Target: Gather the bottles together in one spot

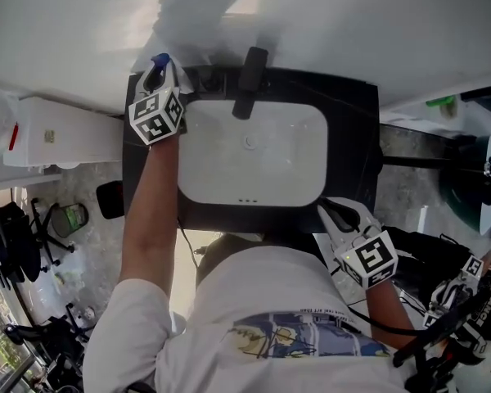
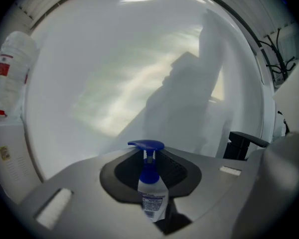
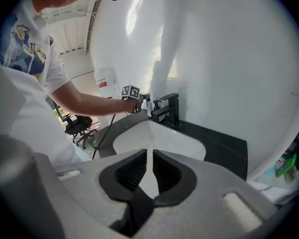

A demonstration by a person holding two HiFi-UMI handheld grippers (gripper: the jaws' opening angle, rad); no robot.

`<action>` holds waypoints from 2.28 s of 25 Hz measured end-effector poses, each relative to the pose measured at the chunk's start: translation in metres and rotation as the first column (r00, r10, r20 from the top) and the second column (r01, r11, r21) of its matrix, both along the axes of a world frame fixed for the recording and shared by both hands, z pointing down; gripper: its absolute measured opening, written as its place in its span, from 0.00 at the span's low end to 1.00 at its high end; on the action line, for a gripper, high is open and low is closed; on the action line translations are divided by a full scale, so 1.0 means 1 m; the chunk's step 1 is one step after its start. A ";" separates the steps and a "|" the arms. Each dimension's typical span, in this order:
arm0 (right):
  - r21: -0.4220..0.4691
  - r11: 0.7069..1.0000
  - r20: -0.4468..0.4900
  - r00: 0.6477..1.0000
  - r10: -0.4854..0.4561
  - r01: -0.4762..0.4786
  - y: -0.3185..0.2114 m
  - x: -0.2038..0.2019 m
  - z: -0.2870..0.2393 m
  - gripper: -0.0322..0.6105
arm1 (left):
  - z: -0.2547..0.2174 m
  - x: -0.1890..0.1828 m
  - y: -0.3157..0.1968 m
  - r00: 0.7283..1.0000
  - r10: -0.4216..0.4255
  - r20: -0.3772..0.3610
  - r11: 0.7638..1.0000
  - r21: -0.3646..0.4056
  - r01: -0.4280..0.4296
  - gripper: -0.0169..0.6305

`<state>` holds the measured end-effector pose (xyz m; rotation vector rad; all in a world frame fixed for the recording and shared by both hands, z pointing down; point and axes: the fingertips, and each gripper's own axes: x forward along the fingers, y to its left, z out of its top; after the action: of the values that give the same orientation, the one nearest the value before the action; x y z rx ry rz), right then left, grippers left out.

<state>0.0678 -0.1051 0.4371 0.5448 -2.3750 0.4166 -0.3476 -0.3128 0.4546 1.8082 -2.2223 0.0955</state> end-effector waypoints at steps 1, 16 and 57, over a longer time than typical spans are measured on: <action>0.000 1.000 -0.002 1.000 0.000 0.000 0.000 0.001 0.000 0.11 | -0.001 0.000 0.000 1.000 -0.001 0.001 1.000 0.008 0.001 0.14; 0.000 1.000 0.022 1.000 0.009 -0.009 0.010 -0.006 -0.002 0.11 | 0.009 0.013 0.012 0.992 0.092 0.086 0.996 -0.030 -0.090 0.28; 0.204 0.971 0.065 0.991 0.115 -0.126 0.182 -0.086 -0.047 0.05 | -0.070 0.182 0.399 0.675 0.727 -0.126 0.659 -0.147 -0.737 0.03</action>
<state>-0.0178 0.0771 0.3901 0.7856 -2.4600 0.2391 -0.1651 0.0863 0.3846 2.4317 -1.2383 0.3914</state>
